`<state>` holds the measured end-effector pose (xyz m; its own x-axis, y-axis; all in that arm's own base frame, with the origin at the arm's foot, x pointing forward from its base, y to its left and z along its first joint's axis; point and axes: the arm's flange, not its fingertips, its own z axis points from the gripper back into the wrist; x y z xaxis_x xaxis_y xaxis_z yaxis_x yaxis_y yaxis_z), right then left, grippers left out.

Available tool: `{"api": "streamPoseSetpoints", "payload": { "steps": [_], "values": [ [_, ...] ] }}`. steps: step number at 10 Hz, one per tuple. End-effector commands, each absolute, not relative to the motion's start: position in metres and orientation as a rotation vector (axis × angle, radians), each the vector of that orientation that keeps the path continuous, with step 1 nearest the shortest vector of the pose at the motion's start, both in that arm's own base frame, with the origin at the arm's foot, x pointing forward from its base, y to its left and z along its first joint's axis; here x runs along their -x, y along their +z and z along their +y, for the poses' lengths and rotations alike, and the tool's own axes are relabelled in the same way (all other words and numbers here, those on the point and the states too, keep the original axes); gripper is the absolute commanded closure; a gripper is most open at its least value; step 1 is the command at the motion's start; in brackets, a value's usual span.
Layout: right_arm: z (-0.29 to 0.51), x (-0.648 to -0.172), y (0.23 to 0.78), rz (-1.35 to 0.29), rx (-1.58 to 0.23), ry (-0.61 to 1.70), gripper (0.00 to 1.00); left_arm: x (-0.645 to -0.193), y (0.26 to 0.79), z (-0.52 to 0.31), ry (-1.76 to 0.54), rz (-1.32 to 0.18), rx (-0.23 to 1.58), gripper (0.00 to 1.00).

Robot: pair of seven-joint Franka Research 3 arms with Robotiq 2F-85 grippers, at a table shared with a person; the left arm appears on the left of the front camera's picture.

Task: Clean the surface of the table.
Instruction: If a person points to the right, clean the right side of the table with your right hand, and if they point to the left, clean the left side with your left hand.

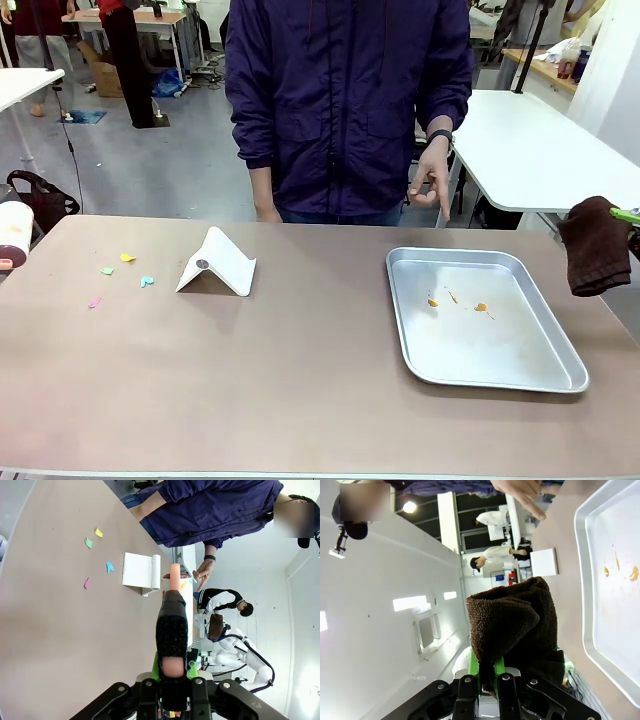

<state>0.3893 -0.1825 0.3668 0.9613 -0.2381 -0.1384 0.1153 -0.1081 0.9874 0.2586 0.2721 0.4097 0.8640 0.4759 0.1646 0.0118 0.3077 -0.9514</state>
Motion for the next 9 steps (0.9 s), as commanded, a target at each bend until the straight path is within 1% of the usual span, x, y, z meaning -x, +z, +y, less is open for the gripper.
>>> {"api": "streamPoseSetpoints", "payload": {
  "steps": [1, 9],
  "values": [
    [-0.1837, -0.3877, 0.3734, -0.072, -1.674, -0.309, 1.0, -0.2566, 0.4114, 0.2743, 0.305, -0.462, 1.237, 1.0],
    [-0.1837, -0.3877, 0.3734, -0.072, -1.674, -0.309, 1.0, -0.2566, 0.4114, 0.2743, 0.305, -0.462, 1.237, 1.0]
  ]
}}
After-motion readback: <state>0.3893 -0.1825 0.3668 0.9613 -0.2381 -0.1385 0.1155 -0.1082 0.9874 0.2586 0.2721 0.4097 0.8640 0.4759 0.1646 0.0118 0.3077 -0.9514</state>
